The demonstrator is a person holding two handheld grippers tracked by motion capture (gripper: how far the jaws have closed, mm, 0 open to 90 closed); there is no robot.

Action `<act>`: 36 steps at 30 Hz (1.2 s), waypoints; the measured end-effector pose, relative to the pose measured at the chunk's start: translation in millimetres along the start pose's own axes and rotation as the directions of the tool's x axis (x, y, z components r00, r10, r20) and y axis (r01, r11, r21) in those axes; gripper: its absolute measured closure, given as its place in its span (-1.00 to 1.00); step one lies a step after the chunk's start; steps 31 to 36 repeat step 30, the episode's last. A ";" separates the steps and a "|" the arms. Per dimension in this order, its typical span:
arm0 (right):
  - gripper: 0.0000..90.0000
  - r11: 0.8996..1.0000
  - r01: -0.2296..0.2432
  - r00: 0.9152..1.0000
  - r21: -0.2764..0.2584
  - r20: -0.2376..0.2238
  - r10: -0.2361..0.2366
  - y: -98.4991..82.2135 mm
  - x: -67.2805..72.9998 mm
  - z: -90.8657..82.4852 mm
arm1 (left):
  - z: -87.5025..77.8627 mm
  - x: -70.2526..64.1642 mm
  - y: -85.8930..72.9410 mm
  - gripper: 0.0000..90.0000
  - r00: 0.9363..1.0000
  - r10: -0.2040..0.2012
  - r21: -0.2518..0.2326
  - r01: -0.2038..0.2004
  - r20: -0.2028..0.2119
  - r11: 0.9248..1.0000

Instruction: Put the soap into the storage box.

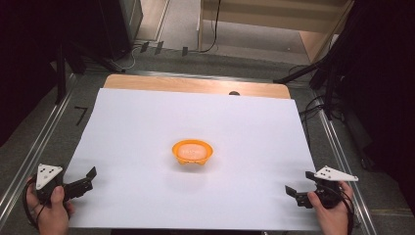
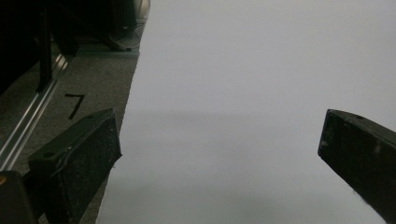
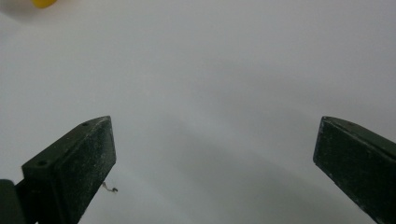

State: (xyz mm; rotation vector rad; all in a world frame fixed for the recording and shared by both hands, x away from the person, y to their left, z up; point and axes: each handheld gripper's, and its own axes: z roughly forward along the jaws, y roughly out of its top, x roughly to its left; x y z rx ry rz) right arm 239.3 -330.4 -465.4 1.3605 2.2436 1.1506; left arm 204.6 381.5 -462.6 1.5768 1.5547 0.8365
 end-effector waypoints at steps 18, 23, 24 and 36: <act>-1.00 0.987 -0.114 0.987 -0.110 0.105 0.126 -43.0 -24.9 -18.3 | 0.2 -1.2 0.0 -1.00 1.000 0.006 0.002 -0.006 -0.016 1.000; -1.00 0.981 -0.113 0.987 -0.160 0.093 0.129 -47.6 -25.8 -20.8 | 0.6 -1.2 0.0 -1.00 1.000 0.006 0.003 -0.006 -0.016 1.000; -1.00 0.981 -0.113 0.987 -0.160 0.093 0.129 -47.6 -25.8 -20.8 | 0.6 -1.3 0.0 -1.00 1.000 0.006 0.004 -0.006 -0.016 1.000; -1.00 0.982 -0.111 0.986 -0.152 0.106 0.128 -47.0 -24.6 -20.0 | 1.1 -1.5 0.4 -1.00 1.000 0.010 0.013 -0.010 -0.021 1.000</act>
